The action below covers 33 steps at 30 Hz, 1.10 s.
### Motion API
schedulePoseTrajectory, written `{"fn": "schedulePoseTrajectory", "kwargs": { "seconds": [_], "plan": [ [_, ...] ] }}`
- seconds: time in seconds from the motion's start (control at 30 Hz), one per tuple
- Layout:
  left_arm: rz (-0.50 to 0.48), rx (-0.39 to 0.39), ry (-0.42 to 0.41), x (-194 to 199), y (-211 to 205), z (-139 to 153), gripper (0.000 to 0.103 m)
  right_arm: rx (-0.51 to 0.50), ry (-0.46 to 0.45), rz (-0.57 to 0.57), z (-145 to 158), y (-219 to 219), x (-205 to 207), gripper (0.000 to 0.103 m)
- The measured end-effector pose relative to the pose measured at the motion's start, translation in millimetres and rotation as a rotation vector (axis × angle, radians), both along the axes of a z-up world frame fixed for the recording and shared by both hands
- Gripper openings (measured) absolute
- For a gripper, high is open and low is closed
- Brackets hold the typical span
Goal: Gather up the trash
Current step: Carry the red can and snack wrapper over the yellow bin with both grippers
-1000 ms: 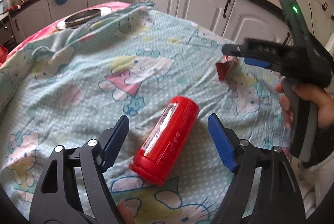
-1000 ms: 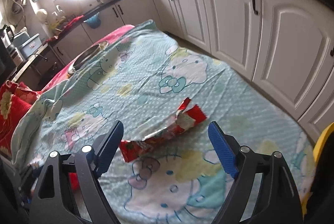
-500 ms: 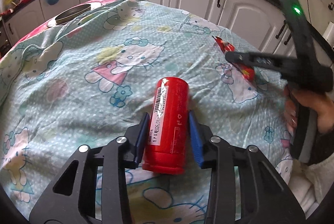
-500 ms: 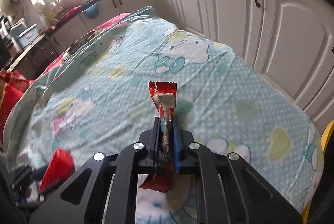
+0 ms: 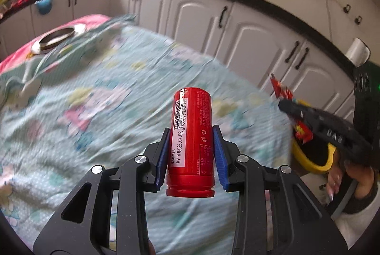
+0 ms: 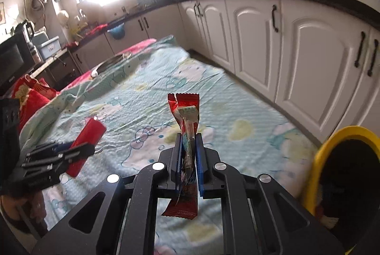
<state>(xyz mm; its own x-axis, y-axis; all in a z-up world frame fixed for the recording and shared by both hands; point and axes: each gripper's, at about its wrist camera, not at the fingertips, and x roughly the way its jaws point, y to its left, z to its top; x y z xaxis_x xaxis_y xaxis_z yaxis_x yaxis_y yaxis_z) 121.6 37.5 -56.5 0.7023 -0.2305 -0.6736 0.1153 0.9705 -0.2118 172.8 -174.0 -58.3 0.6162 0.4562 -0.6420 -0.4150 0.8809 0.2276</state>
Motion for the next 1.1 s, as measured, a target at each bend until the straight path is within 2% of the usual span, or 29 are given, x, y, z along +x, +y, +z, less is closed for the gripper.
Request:
{"fn": "schedulePoseTrajectory", "kwargs": {
  "seconds": [0.27,0.57,1.1],
  "plan": [
    [-0.071,0.007,-0.071,3,-44,30,0.027,0.043,-0.07,-0.057,31,-54,-31,0.01],
    [-0.135,0.007,-0.118,6,-85,48,0.027,0.025,-0.139,-0.125,52,-102,-54,0.01],
    [-0.26,-0.011,-0.152,18,-161,61,0.027,-0.005,-0.167,-0.266,51,-176,-85,0.01]
  ]
}}
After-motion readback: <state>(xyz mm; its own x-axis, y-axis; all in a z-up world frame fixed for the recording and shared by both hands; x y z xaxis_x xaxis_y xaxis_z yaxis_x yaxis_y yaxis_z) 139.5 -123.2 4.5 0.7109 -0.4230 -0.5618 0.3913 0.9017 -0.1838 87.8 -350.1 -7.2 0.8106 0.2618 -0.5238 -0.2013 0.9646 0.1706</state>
